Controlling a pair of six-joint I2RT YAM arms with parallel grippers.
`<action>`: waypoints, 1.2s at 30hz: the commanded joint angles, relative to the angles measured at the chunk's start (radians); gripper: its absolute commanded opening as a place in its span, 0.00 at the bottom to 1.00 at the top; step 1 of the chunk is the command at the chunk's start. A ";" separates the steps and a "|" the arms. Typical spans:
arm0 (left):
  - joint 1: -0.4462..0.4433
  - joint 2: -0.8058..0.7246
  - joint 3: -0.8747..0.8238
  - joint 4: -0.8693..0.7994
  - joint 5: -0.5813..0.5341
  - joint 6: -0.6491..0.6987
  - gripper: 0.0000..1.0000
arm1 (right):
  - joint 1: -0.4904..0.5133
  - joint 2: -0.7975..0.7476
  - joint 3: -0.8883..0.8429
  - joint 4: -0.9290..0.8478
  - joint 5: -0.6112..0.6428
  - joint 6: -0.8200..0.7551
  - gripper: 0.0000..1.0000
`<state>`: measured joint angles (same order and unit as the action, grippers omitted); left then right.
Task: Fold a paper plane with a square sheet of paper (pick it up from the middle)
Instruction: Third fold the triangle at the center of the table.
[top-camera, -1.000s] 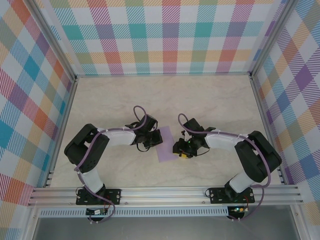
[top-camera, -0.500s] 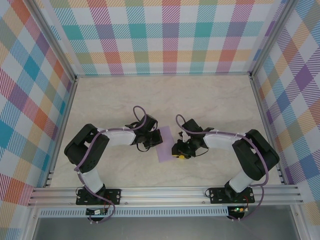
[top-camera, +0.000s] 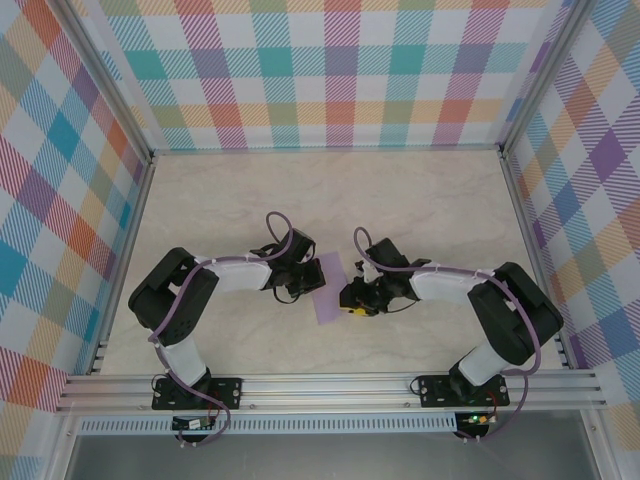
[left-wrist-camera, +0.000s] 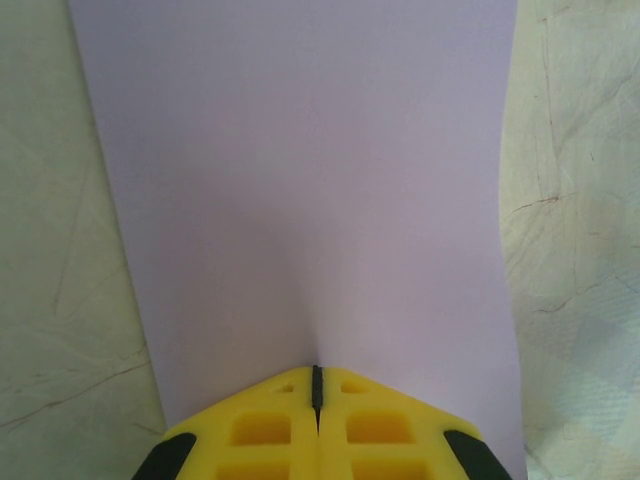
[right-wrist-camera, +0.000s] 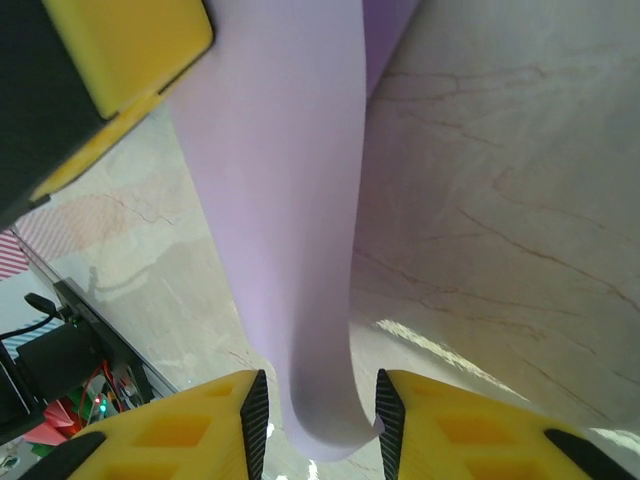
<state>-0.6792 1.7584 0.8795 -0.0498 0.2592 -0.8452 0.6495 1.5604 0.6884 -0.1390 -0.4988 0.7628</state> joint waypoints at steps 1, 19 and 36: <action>-0.004 0.024 -0.033 -0.082 -0.047 0.007 0.04 | -0.003 -0.010 0.016 0.065 -0.004 -0.005 0.37; -0.005 0.001 -0.022 -0.065 -0.028 0.028 0.04 | -0.007 -0.006 -0.012 0.012 -0.028 0.096 0.32; -0.003 -0.143 -0.061 0.076 -0.049 0.006 0.19 | -0.007 -0.080 -0.002 -0.099 0.051 0.168 0.03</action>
<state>-0.6796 1.7039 0.8543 -0.0147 0.2649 -0.8196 0.6476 1.4681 0.6621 -0.2070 -0.4561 0.9199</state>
